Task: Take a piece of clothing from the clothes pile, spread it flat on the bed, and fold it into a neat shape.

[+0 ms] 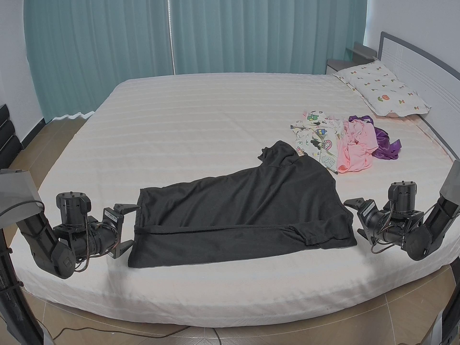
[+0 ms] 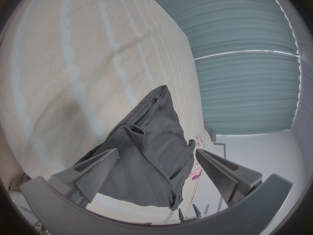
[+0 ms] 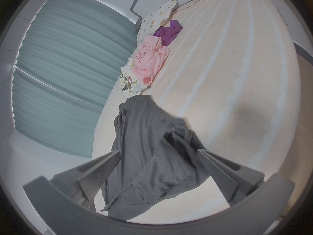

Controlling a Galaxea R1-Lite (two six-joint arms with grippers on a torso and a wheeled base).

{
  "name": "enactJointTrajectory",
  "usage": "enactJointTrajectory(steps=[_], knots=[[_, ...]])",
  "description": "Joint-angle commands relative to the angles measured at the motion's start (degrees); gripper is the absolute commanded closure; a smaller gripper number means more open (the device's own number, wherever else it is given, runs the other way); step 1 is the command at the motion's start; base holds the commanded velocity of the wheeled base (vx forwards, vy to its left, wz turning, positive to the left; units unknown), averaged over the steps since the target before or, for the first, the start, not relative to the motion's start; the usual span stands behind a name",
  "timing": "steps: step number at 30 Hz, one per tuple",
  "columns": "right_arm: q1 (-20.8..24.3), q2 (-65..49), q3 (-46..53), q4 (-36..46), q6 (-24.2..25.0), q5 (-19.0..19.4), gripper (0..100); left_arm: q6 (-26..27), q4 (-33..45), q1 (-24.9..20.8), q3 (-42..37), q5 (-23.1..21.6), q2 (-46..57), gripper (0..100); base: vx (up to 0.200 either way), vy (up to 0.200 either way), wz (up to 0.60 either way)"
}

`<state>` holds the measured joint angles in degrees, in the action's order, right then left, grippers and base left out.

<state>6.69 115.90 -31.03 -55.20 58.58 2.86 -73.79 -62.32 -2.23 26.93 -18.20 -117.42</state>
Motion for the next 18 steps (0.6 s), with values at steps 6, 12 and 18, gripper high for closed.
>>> enactJointTrajectory(steps=[6, 12, 18], knots=[[-0.5, -0.8, 1.7, -0.3, -1.3, 0.0, 0, 3.9, 0.3, 0.1, -1.3, -0.2, 0.3, 0, 0.2, 0.0, 0.0], [-0.5, -0.7, 2.0, -0.6, -1.5, 0.0, 0, 15.9, 0.5, -0.1, -4.9, 0.4, 2.6, 0, 0.133, 0.0, 0.0], [-0.5, -0.7, 2.3, -0.7, -2.6, 0.0, 0, 25.2, 13.3, -0.1, -4.6, 0.9, 10.3, 0, 0.0, 0.0, 0.0]])
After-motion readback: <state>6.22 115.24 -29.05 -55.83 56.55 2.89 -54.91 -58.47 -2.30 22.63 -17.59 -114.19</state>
